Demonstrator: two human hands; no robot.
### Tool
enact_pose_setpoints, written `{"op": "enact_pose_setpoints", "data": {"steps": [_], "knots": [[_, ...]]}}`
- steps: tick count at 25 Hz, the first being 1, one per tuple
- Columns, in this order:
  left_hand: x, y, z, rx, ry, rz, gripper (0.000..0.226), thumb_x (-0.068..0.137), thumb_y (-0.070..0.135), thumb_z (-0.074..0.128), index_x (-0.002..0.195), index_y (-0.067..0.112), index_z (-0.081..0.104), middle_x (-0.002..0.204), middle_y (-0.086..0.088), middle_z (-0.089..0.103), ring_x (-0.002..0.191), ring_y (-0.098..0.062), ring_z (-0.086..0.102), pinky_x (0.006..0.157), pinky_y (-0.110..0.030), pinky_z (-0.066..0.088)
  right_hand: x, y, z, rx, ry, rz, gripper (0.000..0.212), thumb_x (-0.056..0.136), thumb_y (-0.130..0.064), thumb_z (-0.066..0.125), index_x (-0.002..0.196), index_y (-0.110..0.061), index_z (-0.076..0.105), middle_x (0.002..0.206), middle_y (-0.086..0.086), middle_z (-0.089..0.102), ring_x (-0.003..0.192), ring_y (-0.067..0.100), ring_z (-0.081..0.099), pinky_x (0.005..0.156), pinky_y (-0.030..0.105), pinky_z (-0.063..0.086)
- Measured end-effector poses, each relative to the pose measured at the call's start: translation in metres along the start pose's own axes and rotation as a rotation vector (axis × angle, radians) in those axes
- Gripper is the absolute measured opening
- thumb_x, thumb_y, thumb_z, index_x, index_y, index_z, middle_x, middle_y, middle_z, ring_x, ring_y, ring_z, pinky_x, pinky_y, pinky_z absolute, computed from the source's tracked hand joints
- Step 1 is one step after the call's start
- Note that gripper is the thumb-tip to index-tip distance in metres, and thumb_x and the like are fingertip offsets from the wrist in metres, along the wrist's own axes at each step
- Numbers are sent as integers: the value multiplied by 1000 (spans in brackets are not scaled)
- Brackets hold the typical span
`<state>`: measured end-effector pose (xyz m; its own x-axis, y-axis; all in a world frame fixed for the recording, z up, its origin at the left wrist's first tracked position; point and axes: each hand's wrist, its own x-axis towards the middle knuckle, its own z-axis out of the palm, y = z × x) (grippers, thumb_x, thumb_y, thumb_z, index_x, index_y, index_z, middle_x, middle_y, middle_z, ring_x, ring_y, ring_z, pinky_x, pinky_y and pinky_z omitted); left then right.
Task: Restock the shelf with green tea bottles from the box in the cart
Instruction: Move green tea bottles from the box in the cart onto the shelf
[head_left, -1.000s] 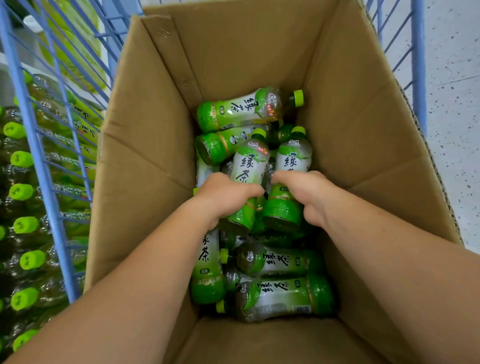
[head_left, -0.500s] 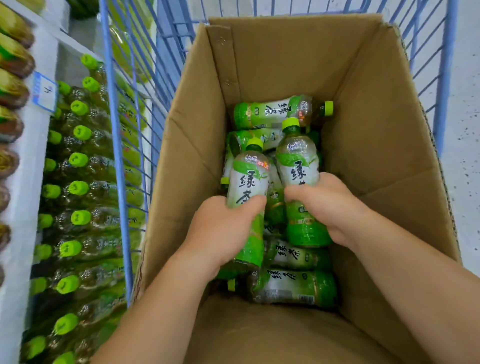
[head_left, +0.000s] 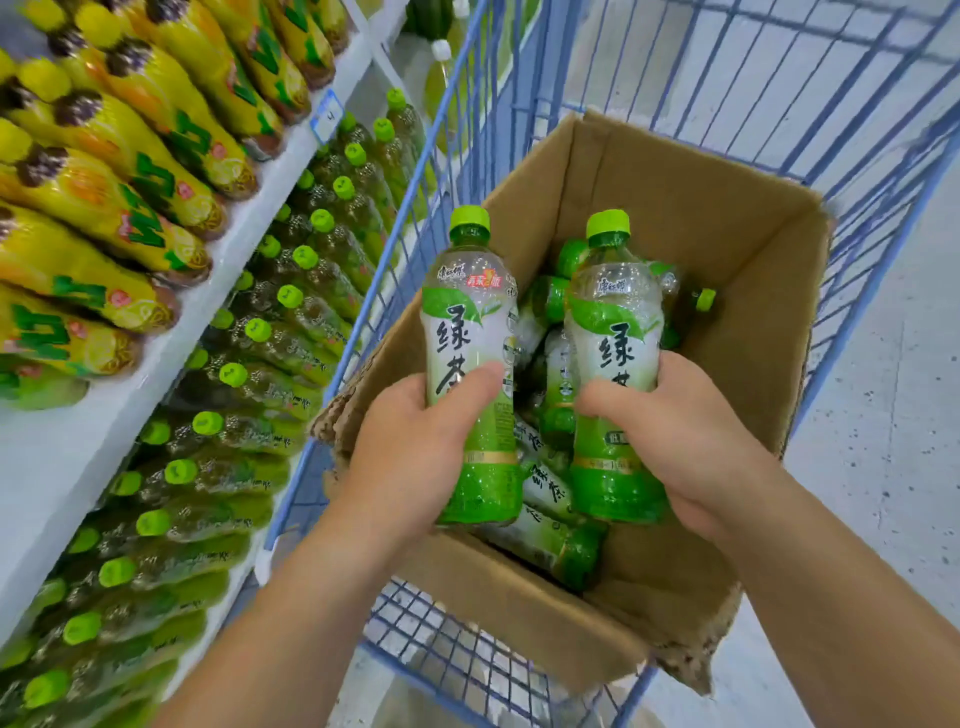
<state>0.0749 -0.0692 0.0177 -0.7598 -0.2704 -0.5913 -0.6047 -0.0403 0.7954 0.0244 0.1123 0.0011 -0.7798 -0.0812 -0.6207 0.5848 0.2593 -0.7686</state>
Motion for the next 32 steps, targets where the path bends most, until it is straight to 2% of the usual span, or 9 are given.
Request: {"op": "enact_pose_setpoints", "data": {"steps": [2,4,7,10,13,18,23,26,32], "knots": [[-23,1,-8,-19,83,57,36,79,51,74,98,21,78,92,-6,79,88,-30,76,80,-57,61,-15,-17,0,-69,-51,-46,29,75,-13,74,100,-3,64,93,26,68,76,36,71,74,62,58],[-44,6,-18,-52,163,107,26,86,43,75,102,22,77,92,2,79,86,-22,76,80,-49,62,-29,-36,3,-125,-90,-91,27,74,-14,74,97,-4,65,84,21,70,77,37,72,74,58,60],[-73,11,-48,-85,281,142,23,87,38,75,106,23,74,94,5,78,87,-19,75,81,-50,62,-52,-60,27,-188,-138,-158,23,77,-11,73,96,-3,64,77,14,69,76,36,73,73,54,60],[-98,8,-85,-90,417,151,24,83,39,80,101,24,73,90,5,77,82,-16,74,74,-45,63,-71,-79,63,-227,-193,-197,25,74,-14,75,97,-8,67,88,19,73,83,40,73,76,61,59],[-126,-2,-132,-84,543,147,26,77,34,85,99,26,71,88,11,77,76,-4,73,66,-27,60,-92,-93,111,-254,-262,-210,23,76,-8,76,96,-11,64,83,18,71,75,36,72,71,62,58],[-163,-40,-211,-38,729,65,27,76,38,84,93,29,66,85,12,73,70,2,68,62,-24,56,-119,-99,200,-365,-431,-236,25,77,-11,78,96,-17,64,90,14,72,83,35,72,78,60,59],[-171,-104,-290,-42,858,-34,33,74,39,85,97,28,64,88,13,71,77,0,67,62,-22,52,-125,-74,299,-543,-548,-317,22,74,-19,81,91,-23,68,87,5,73,82,27,71,79,49,60],[-162,-137,-339,-56,894,-62,38,72,40,86,100,26,63,91,9,72,81,-7,69,63,-26,55,-121,-57,358,-586,-607,-337,22,75,-17,82,92,-22,69,85,3,75,80,22,72,74,42,59],[-100,-178,-428,-59,985,10,40,70,35,85,101,26,62,93,8,72,83,-9,70,74,-37,61,-78,-33,471,-617,-567,-433,29,72,-25,85,95,-22,67,88,-4,74,84,18,70,79,40,60]]}}
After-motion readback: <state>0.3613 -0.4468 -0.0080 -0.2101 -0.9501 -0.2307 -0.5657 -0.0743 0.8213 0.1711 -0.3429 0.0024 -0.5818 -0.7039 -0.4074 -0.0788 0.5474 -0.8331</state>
